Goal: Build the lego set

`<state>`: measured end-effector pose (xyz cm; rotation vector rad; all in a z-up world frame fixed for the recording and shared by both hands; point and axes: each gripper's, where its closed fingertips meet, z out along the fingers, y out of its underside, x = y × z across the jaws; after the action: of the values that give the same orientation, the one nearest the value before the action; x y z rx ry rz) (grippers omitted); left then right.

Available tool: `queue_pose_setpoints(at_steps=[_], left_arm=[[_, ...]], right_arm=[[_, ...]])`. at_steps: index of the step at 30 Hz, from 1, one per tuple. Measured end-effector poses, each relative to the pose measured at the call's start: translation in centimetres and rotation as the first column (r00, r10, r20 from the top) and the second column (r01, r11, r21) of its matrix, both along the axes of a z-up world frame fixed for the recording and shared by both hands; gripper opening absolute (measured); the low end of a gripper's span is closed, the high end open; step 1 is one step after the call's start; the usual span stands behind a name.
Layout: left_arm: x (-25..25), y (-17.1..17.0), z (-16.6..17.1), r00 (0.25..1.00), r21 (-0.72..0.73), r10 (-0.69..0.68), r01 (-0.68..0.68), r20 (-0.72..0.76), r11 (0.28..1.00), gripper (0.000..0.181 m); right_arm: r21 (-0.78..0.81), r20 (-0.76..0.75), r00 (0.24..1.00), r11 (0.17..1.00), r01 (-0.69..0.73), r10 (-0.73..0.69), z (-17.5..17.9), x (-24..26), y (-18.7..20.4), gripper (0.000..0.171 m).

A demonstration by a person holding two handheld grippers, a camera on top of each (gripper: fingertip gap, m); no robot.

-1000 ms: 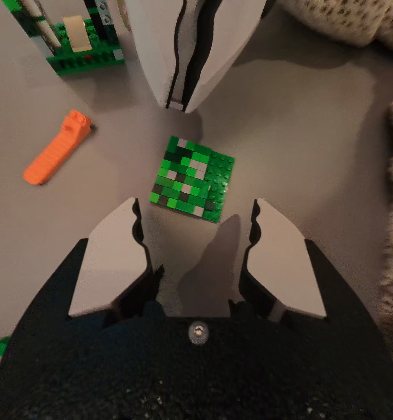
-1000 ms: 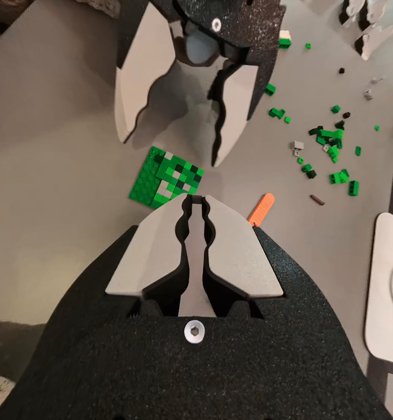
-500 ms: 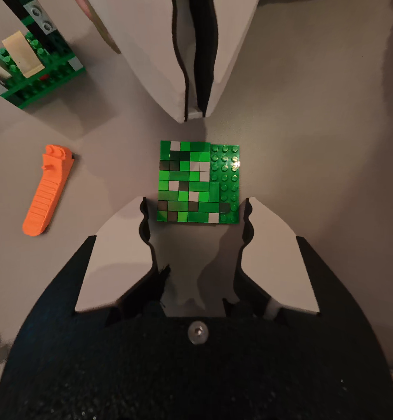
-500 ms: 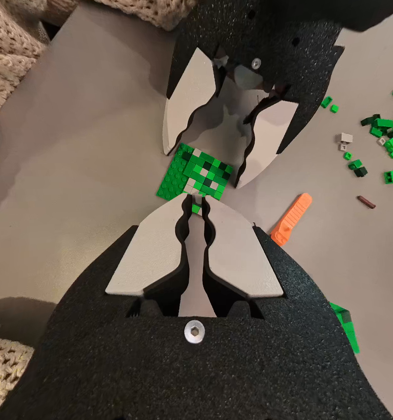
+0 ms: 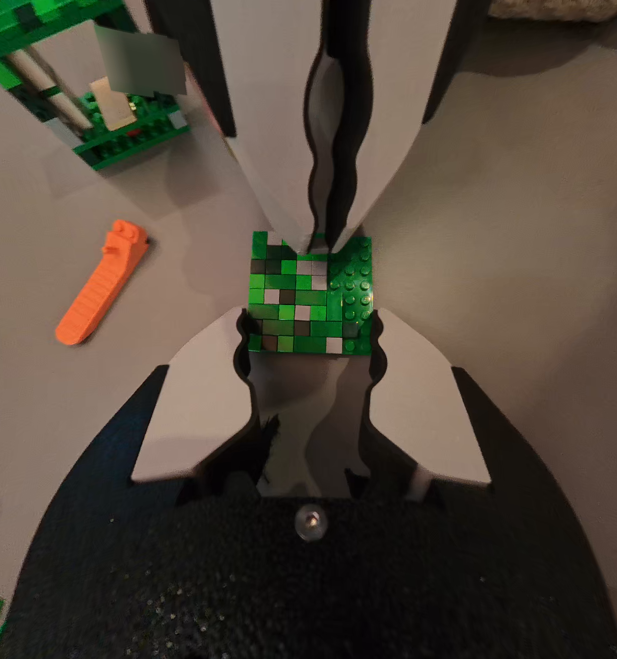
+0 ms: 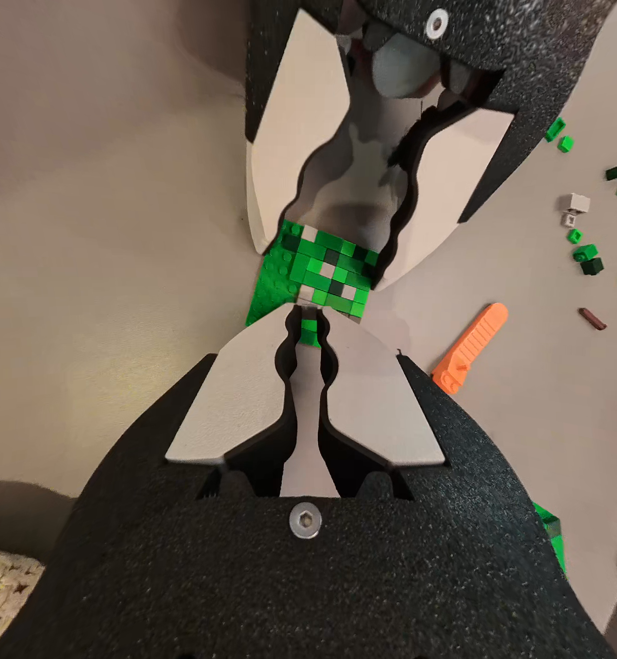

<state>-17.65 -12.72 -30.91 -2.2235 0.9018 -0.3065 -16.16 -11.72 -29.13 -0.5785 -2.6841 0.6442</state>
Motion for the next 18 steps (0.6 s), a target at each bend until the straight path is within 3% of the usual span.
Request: queue_pose_setpoints(at_steps=[5, 18], left_arm=[[-0.6, 0.9, 0.0, 0.994, 0.019, 0.113, -0.113, 0.013, 0.993, 0.065], [-0.8, 1.0, 0.1, 0.991, 0.026, 0.137, -0.136, -0.003, 0.99, 0.064]], right_arm=[[0.019, -0.012, 1.0, 1.0, 0.014, -0.014, 0.1, -0.2, 0.4, 0.008], [0.097, 0.016, 0.999, 0.995, 0.032, -0.034, -1.2, -0.3, 0.7, 0.008]])
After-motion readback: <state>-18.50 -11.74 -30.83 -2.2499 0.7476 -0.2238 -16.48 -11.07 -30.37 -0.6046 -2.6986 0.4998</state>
